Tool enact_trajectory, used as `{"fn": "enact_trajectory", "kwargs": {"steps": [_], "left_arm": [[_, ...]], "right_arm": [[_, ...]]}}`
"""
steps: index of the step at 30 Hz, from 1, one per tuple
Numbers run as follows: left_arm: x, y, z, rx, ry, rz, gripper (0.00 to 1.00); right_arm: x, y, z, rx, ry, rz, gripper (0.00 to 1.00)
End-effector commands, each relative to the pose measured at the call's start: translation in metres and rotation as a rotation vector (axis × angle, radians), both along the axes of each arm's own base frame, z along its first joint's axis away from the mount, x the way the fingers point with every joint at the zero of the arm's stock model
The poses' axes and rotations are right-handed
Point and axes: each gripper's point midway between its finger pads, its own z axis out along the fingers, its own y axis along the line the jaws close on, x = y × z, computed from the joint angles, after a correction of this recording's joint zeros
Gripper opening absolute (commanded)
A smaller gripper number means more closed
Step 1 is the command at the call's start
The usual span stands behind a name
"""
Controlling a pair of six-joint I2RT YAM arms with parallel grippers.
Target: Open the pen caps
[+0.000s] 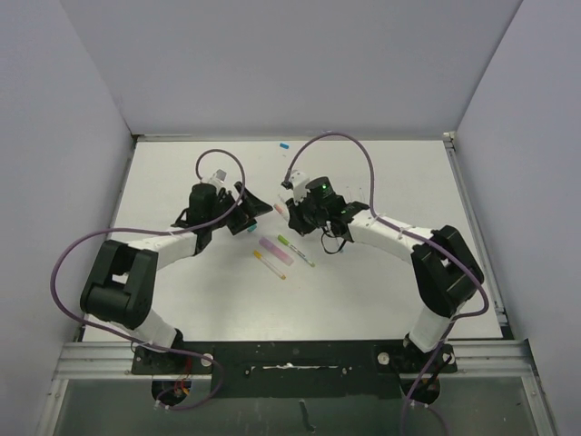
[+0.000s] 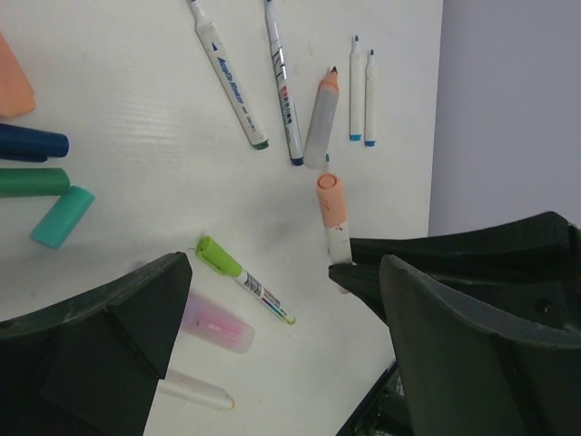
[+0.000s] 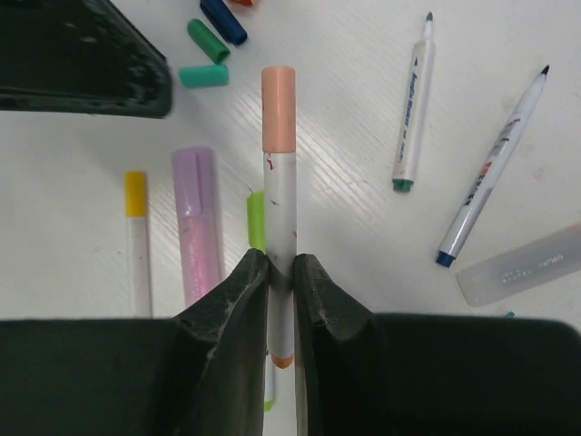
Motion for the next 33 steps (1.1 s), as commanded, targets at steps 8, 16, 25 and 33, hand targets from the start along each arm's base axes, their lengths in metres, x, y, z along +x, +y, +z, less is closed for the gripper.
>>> {"fn": "enact_trajectory", "kwargs": {"steps": [8, 16, 25, 33], "left_arm": [[0.033, -0.027, 0.039, -0.061, -0.136, -0.015, 0.8], [0.032, -0.039, 0.039, -0.08, -0.139, -0.04, 0.61], [0.028, -0.047, 0.039, -0.083, -0.14, -0.064, 0.44], [0.027, -0.047, 0.041, -0.085, -0.144, -0.068, 0.25]], "right_arm": [[-0.008, 0.033, 0.043, 0.181, -0.033, 0.077, 0.0], [-0.011, 0.037, 0.053, 0.211, -0.046, 0.087, 0.0], [-0.011, 0.039, 0.058, 0.236, -0.054, 0.084, 0.0], [-0.013, 0.038, 0.063, 0.243, -0.065, 0.087, 0.0]]}}
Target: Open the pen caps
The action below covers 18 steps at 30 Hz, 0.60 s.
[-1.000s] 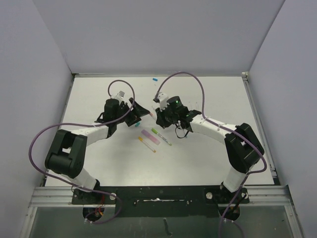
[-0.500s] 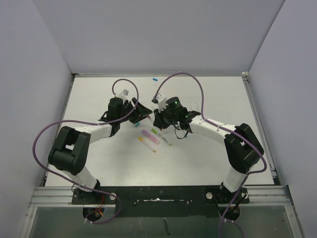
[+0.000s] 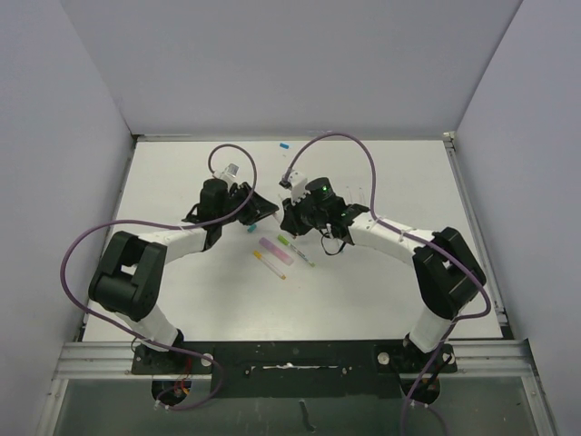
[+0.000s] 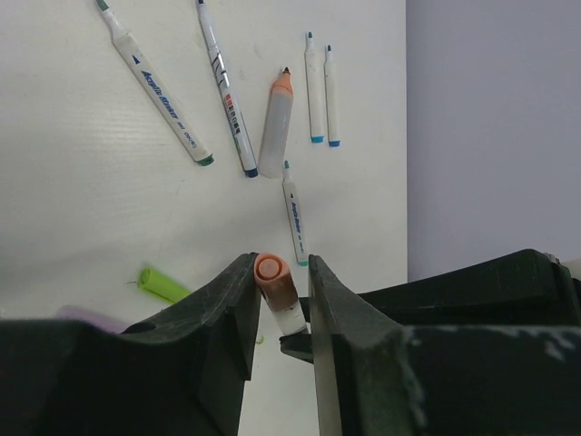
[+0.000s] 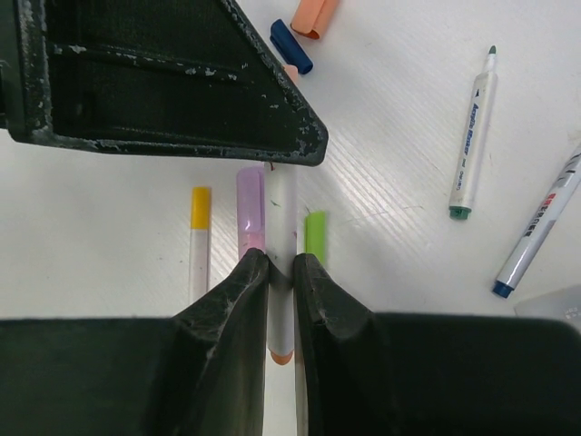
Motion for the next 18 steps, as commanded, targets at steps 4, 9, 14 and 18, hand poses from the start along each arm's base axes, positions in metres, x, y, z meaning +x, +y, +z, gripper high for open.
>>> {"fn": "enact_trajectory", "kwargs": {"steps": [4, 9, 14, 18], "left_arm": [[0.015, -0.009, 0.026, -0.034, -0.097, -0.013, 0.14], [0.014, -0.011, 0.027, -0.043, -0.096, -0.018, 0.0], [0.01, -0.021, 0.034, -0.056, -0.112, -0.047, 0.0], [0.006, -0.029, 0.04, -0.067, -0.128, -0.071, 0.0]], "right_arm": [[-0.001, 0.008, 0.044, 0.095, -0.091, 0.019, 0.0], [-0.001, 0.006, 0.046, 0.089, -0.095, 0.013, 0.27], [0.001, 0.007, 0.046, 0.091, -0.098, 0.008, 0.56], [0.004, 0.01, 0.042, 0.088, -0.089, 0.011, 0.55]]}}
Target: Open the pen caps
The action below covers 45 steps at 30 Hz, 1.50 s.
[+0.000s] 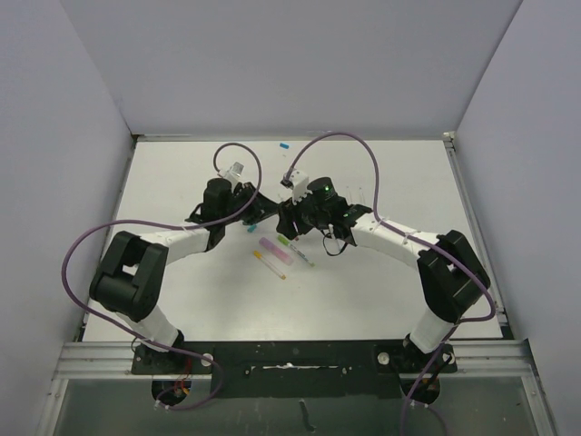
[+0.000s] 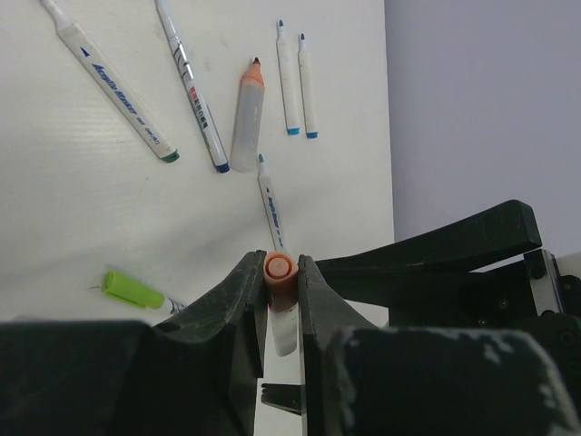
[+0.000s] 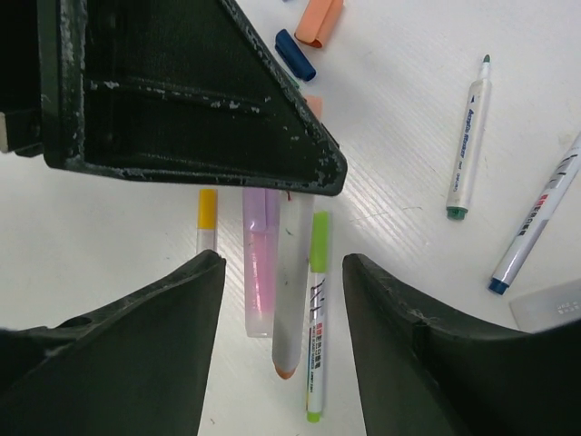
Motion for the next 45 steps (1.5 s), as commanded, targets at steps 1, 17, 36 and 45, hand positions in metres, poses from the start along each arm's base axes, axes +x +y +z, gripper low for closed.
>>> {"fn": "enact_trajectory", "kwargs": {"steps": [1, 17, 36, 45], "left_arm": [[0.009, -0.018, 0.031, -0.044, -0.112, -0.044, 0.0], [-0.002, -0.03, 0.034, -0.049, -0.126, -0.087, 0.0], [0.11, 0.043, 0.061, 0.066, -0.187, 0.176, 0.0], [0.084, 0.059, 0.025, 0.131, -0.1, 0.17, 0.0]], "right_arm": [[0.006, 0.013, 0.031, 0.072, -0.07, 0.015, 0.54], [0.011, 0.015, 0.029, 0.086, -0.066, -0.001, 0.0], [-0.037, -0.024, 0.009, 0.04, 0.01, -0.019, 0.0], [-0.007, -0.08, 0.015, -0.119, -0.06, -0.268, 0.0]]}}
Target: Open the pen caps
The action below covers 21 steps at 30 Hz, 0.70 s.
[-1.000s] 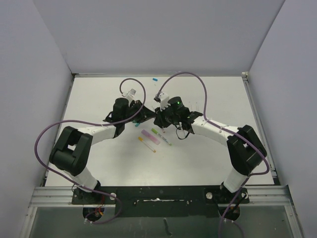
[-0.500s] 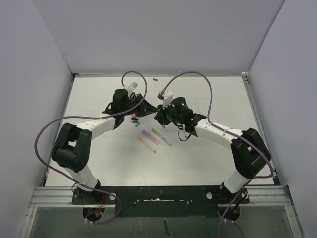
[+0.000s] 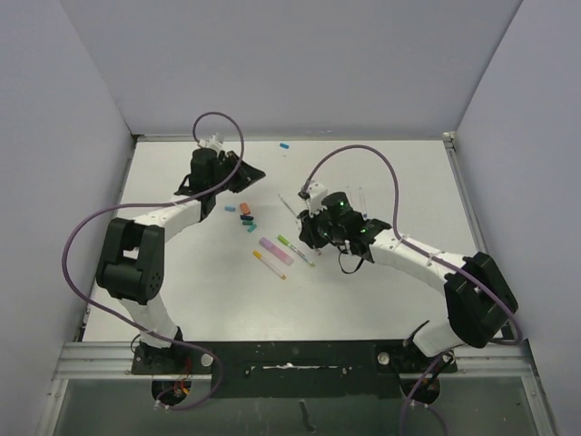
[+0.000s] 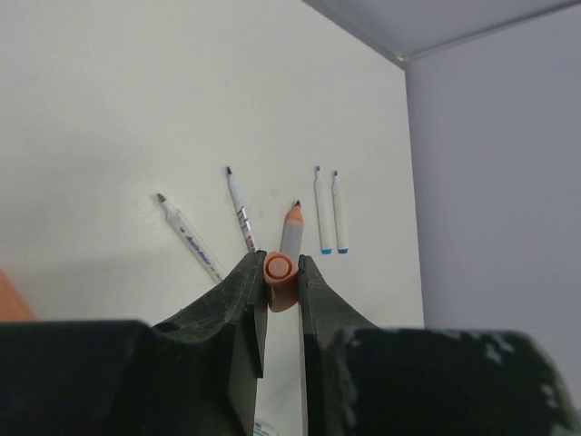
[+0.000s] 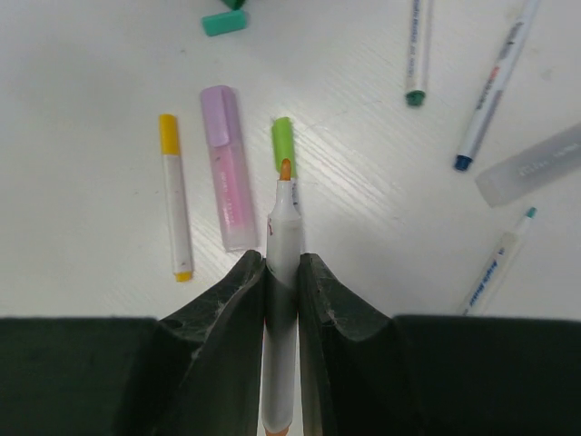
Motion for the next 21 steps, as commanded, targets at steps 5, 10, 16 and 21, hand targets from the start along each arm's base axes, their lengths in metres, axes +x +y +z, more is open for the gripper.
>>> {"fn": "enact_trajectory", "kwargs": {"steps": [5, 10, 16, 21], "left_arm": [[-0.045, 0.044, -0.043, 0.111, 0.101, 0.034, 0.0], [-0.072, 0.07, -0.064, 0.155, 0.165, 0.07, 0.0], [-0.087, 0.078, -0.084, 0.178, 0.218, 0.071, 0.0], [-0.096, 0.086, -0.104, 0.188, 0.271, 0.085, 0.0]], "right_arm": [[0.052, -0.093, 0.018, -0.148, -0.082, -0.348, 0.0], [0.065, -0.129, 0.004, -0.209, -0.066, -0.43, 0.0], [0.07, -0.138, -0.02, -0.241, -0.017, -0.449, 0.0], [0.072, -0.14, -0.036, -0.244, 0.014, -0.454, 0.0]]}}
